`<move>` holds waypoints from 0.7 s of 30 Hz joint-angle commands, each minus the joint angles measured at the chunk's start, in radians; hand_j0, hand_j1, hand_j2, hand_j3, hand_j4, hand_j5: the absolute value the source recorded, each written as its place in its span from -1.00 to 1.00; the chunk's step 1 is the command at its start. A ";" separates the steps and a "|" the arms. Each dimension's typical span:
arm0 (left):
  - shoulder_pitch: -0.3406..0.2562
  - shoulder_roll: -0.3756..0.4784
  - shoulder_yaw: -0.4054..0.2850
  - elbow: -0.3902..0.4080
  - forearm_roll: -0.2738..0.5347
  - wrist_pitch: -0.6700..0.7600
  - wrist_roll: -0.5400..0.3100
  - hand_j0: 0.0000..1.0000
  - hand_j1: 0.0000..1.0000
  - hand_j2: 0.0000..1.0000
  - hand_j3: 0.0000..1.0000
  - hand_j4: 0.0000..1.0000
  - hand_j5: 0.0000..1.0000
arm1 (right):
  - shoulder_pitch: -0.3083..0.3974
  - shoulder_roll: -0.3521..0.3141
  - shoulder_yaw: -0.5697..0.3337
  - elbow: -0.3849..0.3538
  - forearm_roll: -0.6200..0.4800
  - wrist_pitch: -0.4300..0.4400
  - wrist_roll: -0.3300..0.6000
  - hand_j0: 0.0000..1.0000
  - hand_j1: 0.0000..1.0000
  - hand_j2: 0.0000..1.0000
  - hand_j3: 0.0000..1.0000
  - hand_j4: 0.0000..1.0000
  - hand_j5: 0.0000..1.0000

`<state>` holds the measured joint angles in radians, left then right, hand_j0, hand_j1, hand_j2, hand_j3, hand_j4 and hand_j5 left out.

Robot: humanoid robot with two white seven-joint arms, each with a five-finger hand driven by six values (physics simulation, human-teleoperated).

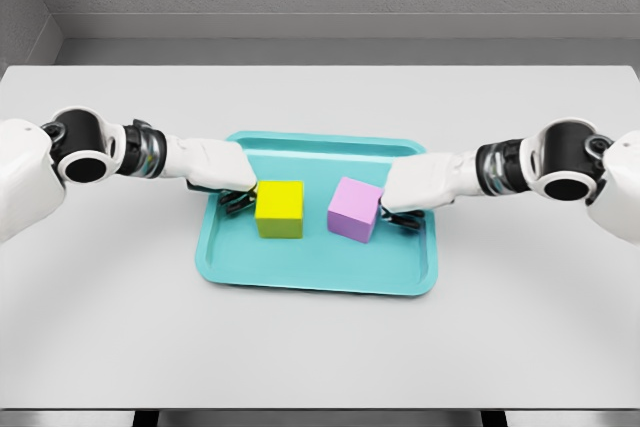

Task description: Push two cubes

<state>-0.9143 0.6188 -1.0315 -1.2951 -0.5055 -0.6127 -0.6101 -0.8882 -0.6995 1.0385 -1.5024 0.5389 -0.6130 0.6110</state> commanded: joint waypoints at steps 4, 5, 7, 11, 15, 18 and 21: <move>-0.002 -0.005 0.001 0.004 0.007 0.002 -0.001 -0.72 -0.72 -0.72 -0.72 -0.72 -0.72 | -0.003 0.014 0.003 -0.001 -0.004 0.002 0.000 -0.91 -0.91 -0.91 -0.91 -0.91 -0.91; -0.003 -0.013 0.001 0.005 0.012 0.002 -0.001 -0.72 -0.72 -0.72 -0.72 -0.72 -0.72 | -0.003 0.020 0.005 -0.002 -0.004 0.002 0.000 -0.91 -0.91 -0.91 -0.91 -0.91 -0.91; -0.008 -0.025 -0.001 0.004 0.013 0.002 -0.001 -0.72 -0.72 -0.72 -0.72 -0.72 -0.72 | -0.005 0.026 0.005 -0.002 -0.004 0.002 0.000 -0.91 -0.91 -0.91 -0.91 -0.91 -0.91; -0.011 -0.031 0.001 0.005 0.018 0.002 -0.001 -0.72 -0.72 -0.72 -0.72 -0.72 -0.72 | -0.012 0.006 -0.009 -0.001 -0.007 0.002 0.000 -0.91 -0.91 -0.91 -0.91 -0.91 -0.91; -0.011 -0.031 0.001 0.007 0.024 0.002 -0.001 -0.72 -0.72 -0.72 -0.72 -0.72 -0.72 | -0.006 -0.011 -0.045 -0.001 -0.011 0.002 0.000 -0.83 -0.83 -0.83 -0.83 -0.83 -0.83; -0.014 -0.022 0.002 0.013 0.035 0.002 -0.001 -0.72 -0.72 -0.72 -0.72 -0.72 -0.72 | 0.005 -0.037 -0.052 0.007 -0.014 0.002 0.000 -0.80 -0.80 -0.80 -0.80 -0.80 -0.80; -0.034 -0.019 0.004 0.046 0.041 0.002 -0.001 -0.72 -0.72 -0.72 -0.72 -0.72 -0.72 | 0.017 -0.037 -0.034 0.054 -0.008 0.002 0.000 -0.80 -0.80 -0.80 -0.80 -0.80 -0.80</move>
<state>-0.9480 0.5968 -1.0294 -1.2623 -0.4738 -0.6129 -0.6111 -0.8728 -0.7310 1.0014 -1.4745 0.5320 -0.6129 0.6110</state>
